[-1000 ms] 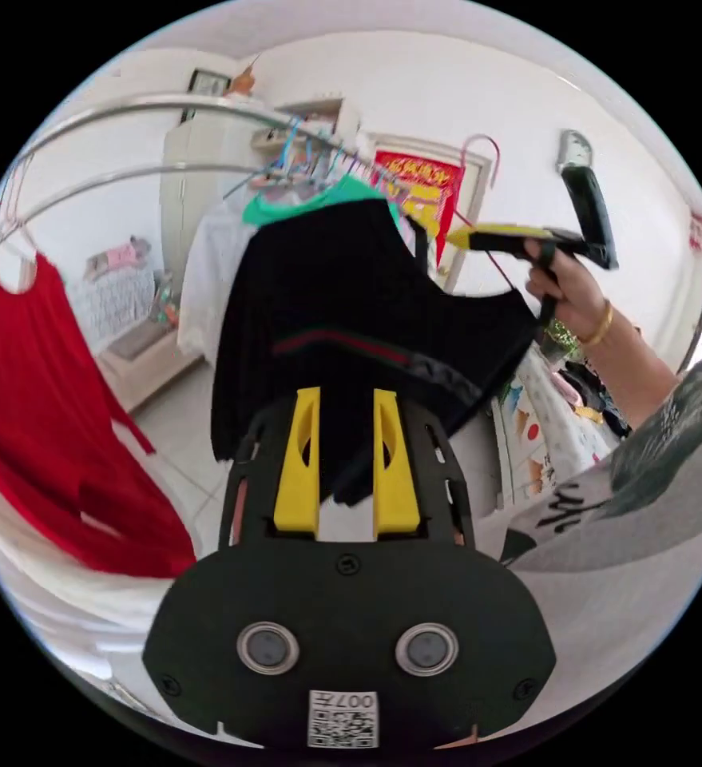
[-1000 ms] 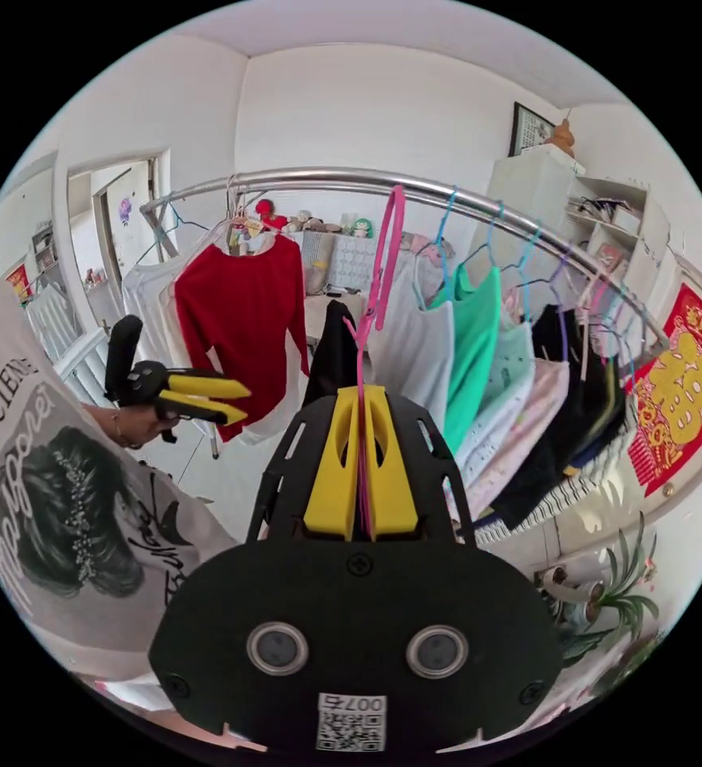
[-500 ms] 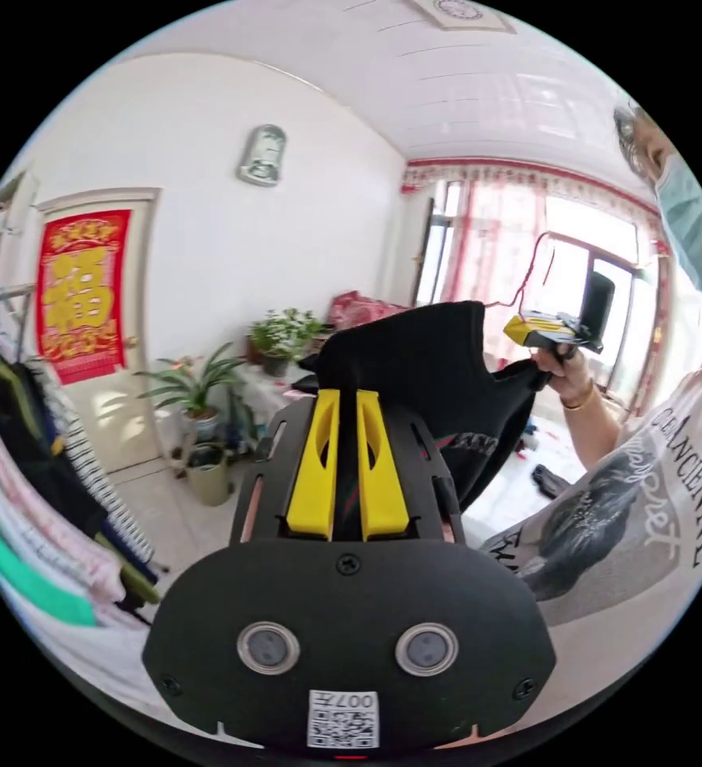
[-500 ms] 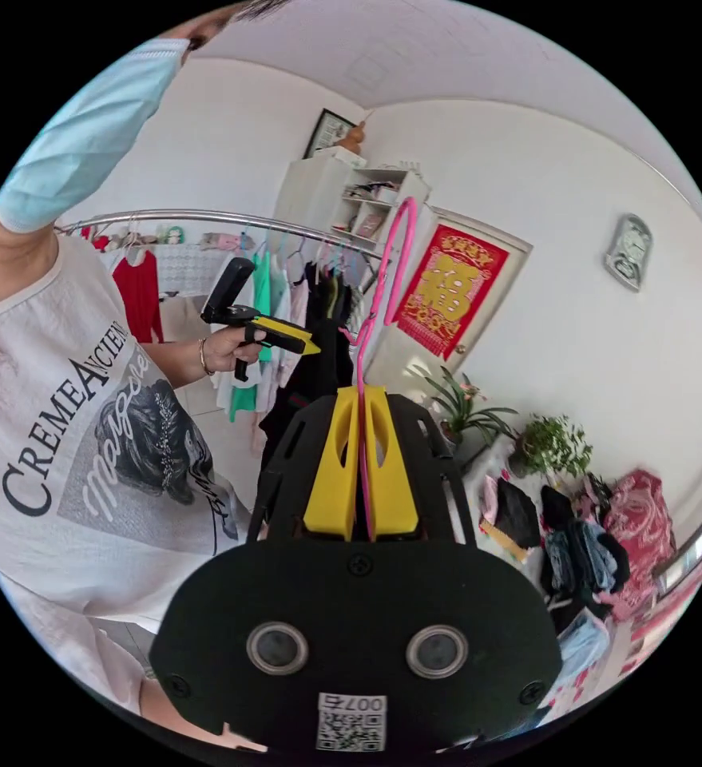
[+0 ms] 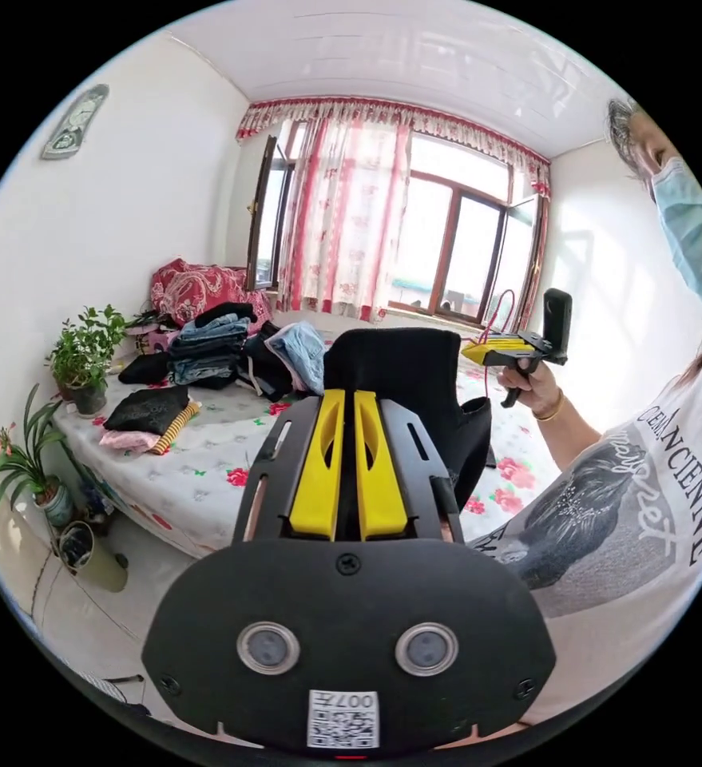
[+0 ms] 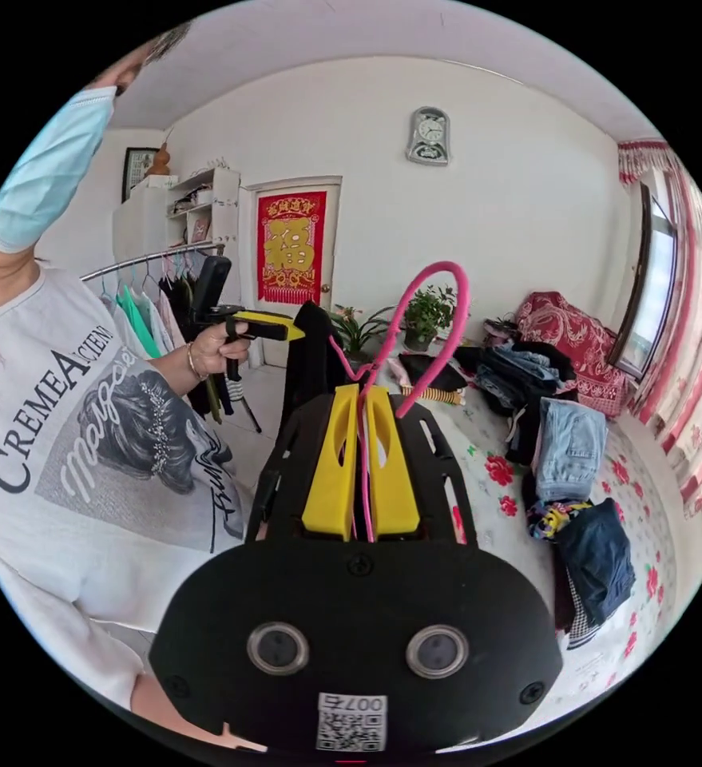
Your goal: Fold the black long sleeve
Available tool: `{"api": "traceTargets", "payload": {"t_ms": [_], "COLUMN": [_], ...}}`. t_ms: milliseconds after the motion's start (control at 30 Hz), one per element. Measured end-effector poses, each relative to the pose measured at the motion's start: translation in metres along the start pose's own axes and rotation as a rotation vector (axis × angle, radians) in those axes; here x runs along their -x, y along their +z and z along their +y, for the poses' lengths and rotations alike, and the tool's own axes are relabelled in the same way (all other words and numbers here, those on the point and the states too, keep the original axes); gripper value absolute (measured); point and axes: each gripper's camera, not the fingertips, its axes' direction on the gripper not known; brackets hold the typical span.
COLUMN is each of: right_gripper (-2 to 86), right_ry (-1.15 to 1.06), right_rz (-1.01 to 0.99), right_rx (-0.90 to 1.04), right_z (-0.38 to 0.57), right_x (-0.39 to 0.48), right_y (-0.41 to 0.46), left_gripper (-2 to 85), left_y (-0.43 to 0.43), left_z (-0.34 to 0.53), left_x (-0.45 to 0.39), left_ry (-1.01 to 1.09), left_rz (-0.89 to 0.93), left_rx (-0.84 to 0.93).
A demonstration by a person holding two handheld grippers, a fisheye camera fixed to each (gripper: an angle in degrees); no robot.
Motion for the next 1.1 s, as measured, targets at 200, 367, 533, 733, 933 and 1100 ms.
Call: {"api": "traceTargets", "payload": {"t_ms": [200,367,533,733,933,1100], "right_gripper": [-0.5,-0.4,-0.2,-0.2,-0.1,0.3], "right_ry": [0.214,0.487,0.716,0.755,0.937,1.154], "right_rz": [-0.014,-0.039,-0.051,0.015,0.095,0.337], "right_rx": [-0.067,-0.199,-0.419,-0.405,-0.564,-0.783], "right_z": [0.080,0.168,0.268,0.320,0.400,0.505], "right_x": [-0.048,-0.090,-0.110,-0.103,-0.100,-0.070], "right_y": [-0.028,-0.052,-0.086,-0.128,-0.173,-0.264], "left_gripper": [-0.9,-0.9,-0.9,-0.9,-0.9,-0.9], "left_y": [0.030,0.076,0.124,0.172,0.219,0.207], "left_z": [-0.099,-0.166,-0.241,-0.308,-0.336,-0.379], "left_x": [0.088,0.138,0.155,0.187,0.214,0.224], "left_ry": [-0.261,-0.443,-0.463,-0.600,-0.787,-0.733], "left_rz": [0.177,0.280,0.326,0.374,0.369,0.372], "left_rx": [-0.047,-0.020,0.087,0.155,0.265,0.289]}}
